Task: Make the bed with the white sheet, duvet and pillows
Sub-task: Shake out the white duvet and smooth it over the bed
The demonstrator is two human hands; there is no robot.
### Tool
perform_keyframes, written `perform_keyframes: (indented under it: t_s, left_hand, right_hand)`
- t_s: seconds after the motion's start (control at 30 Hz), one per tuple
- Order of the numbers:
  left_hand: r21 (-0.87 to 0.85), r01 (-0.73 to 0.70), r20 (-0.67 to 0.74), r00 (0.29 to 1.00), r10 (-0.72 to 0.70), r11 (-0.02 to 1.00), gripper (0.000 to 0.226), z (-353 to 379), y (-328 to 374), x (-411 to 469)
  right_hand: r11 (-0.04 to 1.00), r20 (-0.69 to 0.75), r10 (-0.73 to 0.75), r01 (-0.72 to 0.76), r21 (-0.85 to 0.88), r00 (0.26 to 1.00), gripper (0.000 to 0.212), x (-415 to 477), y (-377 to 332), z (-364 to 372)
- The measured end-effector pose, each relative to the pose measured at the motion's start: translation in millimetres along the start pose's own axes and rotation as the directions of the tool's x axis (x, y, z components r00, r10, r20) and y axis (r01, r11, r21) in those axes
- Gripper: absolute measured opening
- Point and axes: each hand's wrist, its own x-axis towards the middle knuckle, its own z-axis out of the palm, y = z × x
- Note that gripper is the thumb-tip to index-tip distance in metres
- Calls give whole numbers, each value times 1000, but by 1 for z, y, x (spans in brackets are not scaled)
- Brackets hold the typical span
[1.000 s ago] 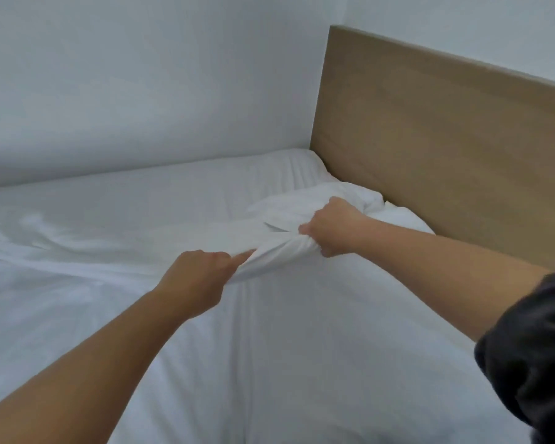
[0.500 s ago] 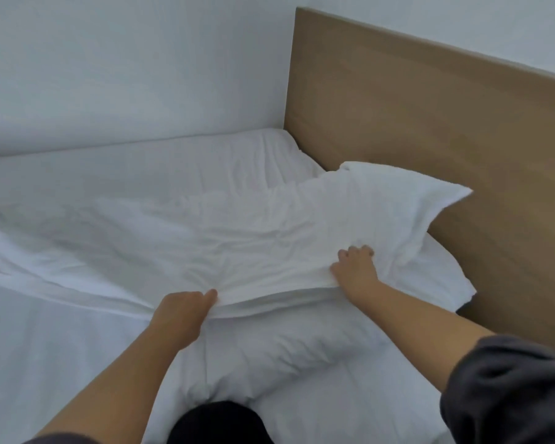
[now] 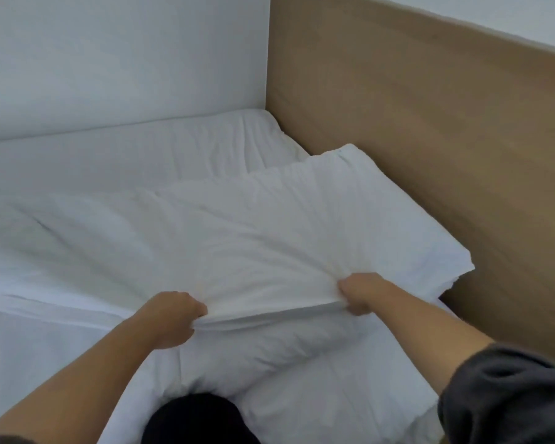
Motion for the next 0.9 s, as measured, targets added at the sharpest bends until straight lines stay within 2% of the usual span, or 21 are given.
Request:
perform_keyframes:
  t_s: [0.1,0.17,0.2,0.23,0.3,0.37,0.43,0.5,0.57,0.77,0.9]
  left_hand:
    - [-69,16,-71,997,-21,997,13,14,-1,2]
    - [-56,5,-107,994,-11,998,20,17,-1,0]
    - [-42,-8,-119,993,3,999,23,18,-1,0]
    - [-34,-24,-123,992,20,999,25,20,-1,1]
    - [-42,-52,-148,988,45,998,37,15,1,7]
    - [-106,-68,-205,978,45,992,59,3,7,19]
    - [-144,-92,-254,966,53,985,68,-15,17,41]
    - [-133,-106,-287,956,64,985,58,-33,29,66]
    - [-116,-94,-299,953,55,989,56,-49,38,101]
    - [-93,20,-253,966,-43,995,77,-71,30,201]
    - [-130,105,-312,940,-141,986,86,-73,3,259]
  right_hand:
    - [998,6,-33,33,58,999,67,10,6,-1]
    - [982,56,-70,59,180,996,62,9,19,-18]
    - [955,37,-80,66,290,996,54,8,27,-24]
    - [912,-45,-62,75,404,997,47,7,35,-30]
    - [854,-274,115,46,519,955,39,7,53,-34]
    - [900,-388,270,-87,428,881,38,12,68,-34]
    - [903,-367,329,-177,391,870,43,23,80,-38]
    - [874,-358,367,-186,449,859,45,38,84,-47]
    - [853,-411,398,-165,495,820,46,60,90,-63]
    - [829,-434,451,-187,527,780,48,139,117,-107]
    - [770,-450,572,-259,584,686,45,191,139,-137]
